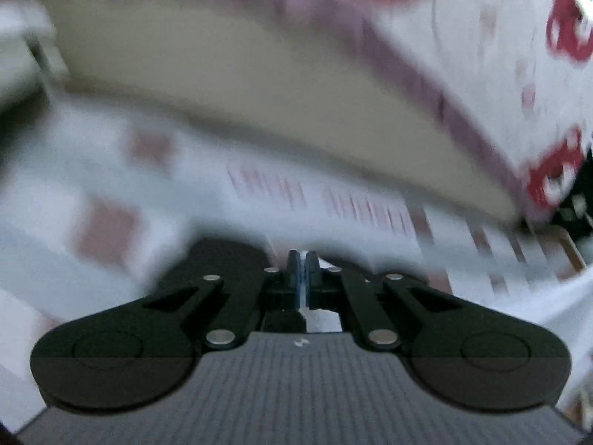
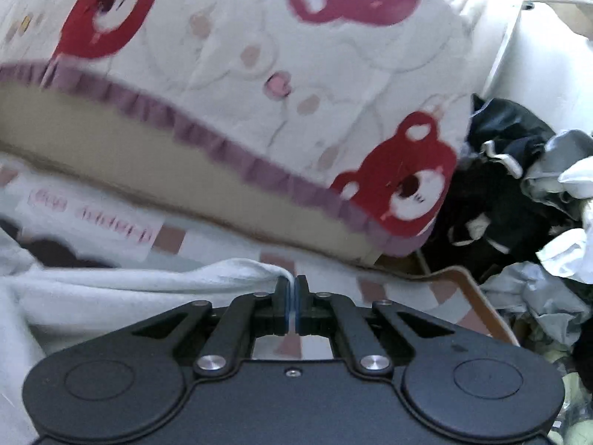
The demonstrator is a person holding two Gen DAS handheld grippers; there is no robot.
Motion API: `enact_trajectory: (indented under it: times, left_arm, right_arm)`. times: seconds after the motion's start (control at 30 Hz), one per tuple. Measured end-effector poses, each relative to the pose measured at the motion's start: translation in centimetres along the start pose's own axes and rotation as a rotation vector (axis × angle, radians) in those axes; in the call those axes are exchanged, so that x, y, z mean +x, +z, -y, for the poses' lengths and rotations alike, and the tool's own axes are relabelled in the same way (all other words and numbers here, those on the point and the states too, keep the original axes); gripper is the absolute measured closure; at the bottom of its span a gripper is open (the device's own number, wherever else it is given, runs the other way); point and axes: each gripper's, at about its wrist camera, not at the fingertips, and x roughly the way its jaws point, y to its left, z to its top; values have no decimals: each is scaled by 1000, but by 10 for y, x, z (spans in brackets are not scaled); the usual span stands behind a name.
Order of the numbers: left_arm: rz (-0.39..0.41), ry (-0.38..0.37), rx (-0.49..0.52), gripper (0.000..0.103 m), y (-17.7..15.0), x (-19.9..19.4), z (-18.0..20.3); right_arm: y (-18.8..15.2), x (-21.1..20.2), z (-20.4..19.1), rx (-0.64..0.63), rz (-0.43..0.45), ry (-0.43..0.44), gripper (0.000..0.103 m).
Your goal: Fold clothes
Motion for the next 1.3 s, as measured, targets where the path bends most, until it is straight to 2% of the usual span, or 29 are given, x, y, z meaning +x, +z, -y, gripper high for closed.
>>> enact_trajectory:
  times: [0.1,0.13,0.17,0.2,0.23,0.27,0.33,0.37,0.47,0.7,0.77,0.87,0.9,1.0,1.07,1.1,1.2,1.3]
  left_arm:
    - [200,96,29,101,17,-43,-5]
    - [253,136,62,101,19,-53,-4]
    - [273,184,108,101,18,-56,-2]
    - [254,222,123,101,18,-51,-2]
    - [197,233,94,101,16,-41,-8]
    - [133,240,57,101,14,-30,-16]
    - [9,228,-49,101,3,-9,-36]
    - [-33,218,-90,101,-6,0,-46]
    - [-69,268,-39,101,-25,18,-44]
    - [-92,273,2,101,-35,30,-33]
    - [-93,271,-2,101,-36,27,-35]
    - [-96,249,-10,101,-35,27,-40]
    - [-96,235,-14,101,-35,26,-42]
    - [-94,215,-9,101,-37,25,-44]
    - [-95,206,-3,101,-38,25,-45]
    - [-96,203,-3,101,-38,25,-45]
    - [-85,201,-7,101,-38,24,-46]
    - [-45,216,-14,101,-37,19,-47]
  right_arm:
    - [5,2,4,33,60,16,101]
    - [5,8,2,36,67,33,100]
    - [4,17,-2,39,57,54,99]
    - [3,26,-6,43,48,75,95]
    - [1,37,-8,51,22,94,85]
    - [-1,50,-10,60,-22,104,79]
    - [-8,73,-15,104,-115,84,54]
    - [-12,84,-17,130,-162,69,54]
    - [-24,101,-10,322,-276,97,53]
    - [-37,105,7,776,-410,337,50]
    - [-32,105,-1,787,-401,368,50]
    - [-17,103,-35,578,-409,340,49]
    - [-19,103,-45,565,-433,355,49]
    - [-35,105,-69,680,-532,464,50]
    - [-44,113,-80,745,-555,515,50]
    - [-48,118,-86,760,-558,512,49]
    - [-56,134,-96,814,-539,416,49]
    - [-63,137,-95,883,-471,415,49]
